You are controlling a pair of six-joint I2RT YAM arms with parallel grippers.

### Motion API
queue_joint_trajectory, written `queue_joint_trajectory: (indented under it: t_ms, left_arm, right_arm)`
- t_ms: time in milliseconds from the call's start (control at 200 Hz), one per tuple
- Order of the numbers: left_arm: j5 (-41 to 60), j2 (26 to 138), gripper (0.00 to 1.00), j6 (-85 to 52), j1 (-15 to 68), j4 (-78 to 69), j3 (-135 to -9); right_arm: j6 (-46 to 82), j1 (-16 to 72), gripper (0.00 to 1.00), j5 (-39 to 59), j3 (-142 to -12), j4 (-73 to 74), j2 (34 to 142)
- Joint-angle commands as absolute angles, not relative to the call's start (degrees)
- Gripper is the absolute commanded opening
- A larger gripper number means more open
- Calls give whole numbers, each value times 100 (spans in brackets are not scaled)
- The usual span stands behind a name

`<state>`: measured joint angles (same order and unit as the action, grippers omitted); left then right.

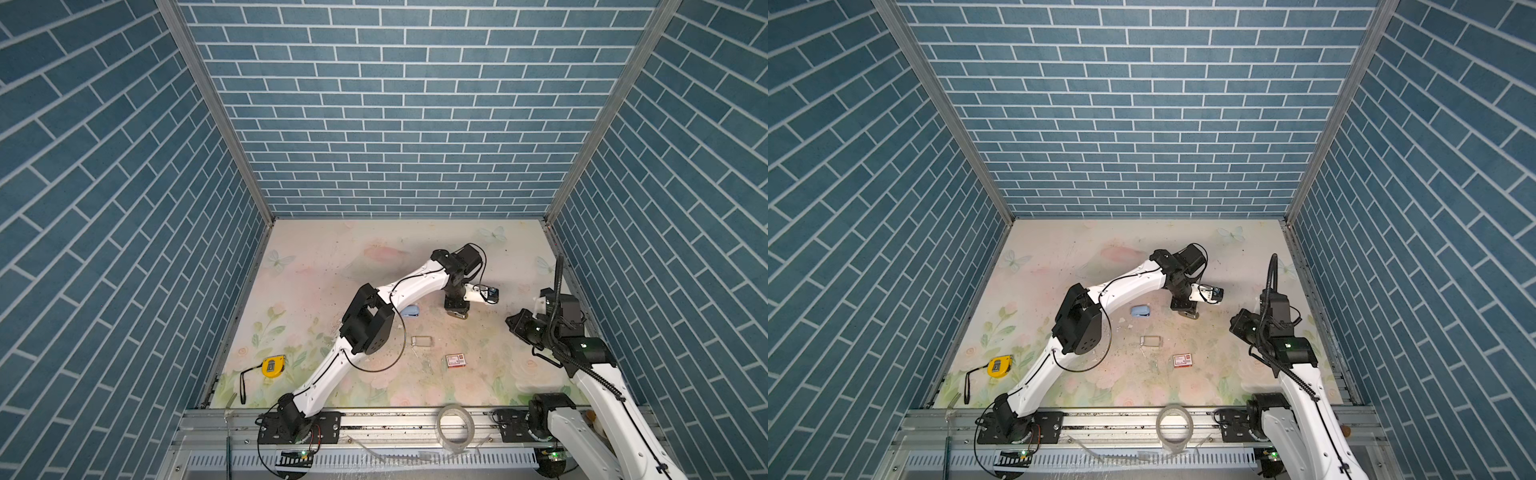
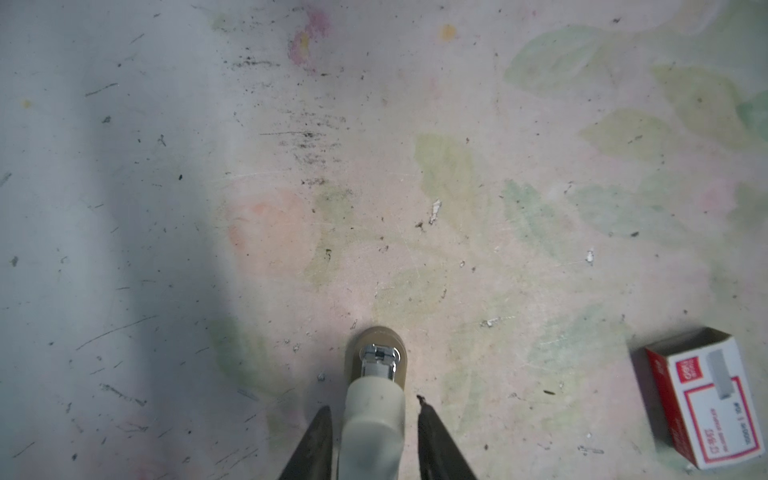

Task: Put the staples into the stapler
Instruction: 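Release the beige stapler with the right gripper and raise it away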

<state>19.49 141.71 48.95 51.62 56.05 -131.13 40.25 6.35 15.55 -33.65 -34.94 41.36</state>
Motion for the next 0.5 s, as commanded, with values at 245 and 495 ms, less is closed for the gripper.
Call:
queue_joint_trajectory:
  t_ms: [245, 495]
  left_arm:
    - [1958, 14354, 19, 4965, 5173, 5660, -13232]
    - [1875, 14464, 4, 4968, 5183, 5747, -13230]
  right_arm:
    - [4114, 621, 14, 1468, -3296, -3683, 4064]
    - [4110, 619, 13, 1459, -3237, -3700, 4010]
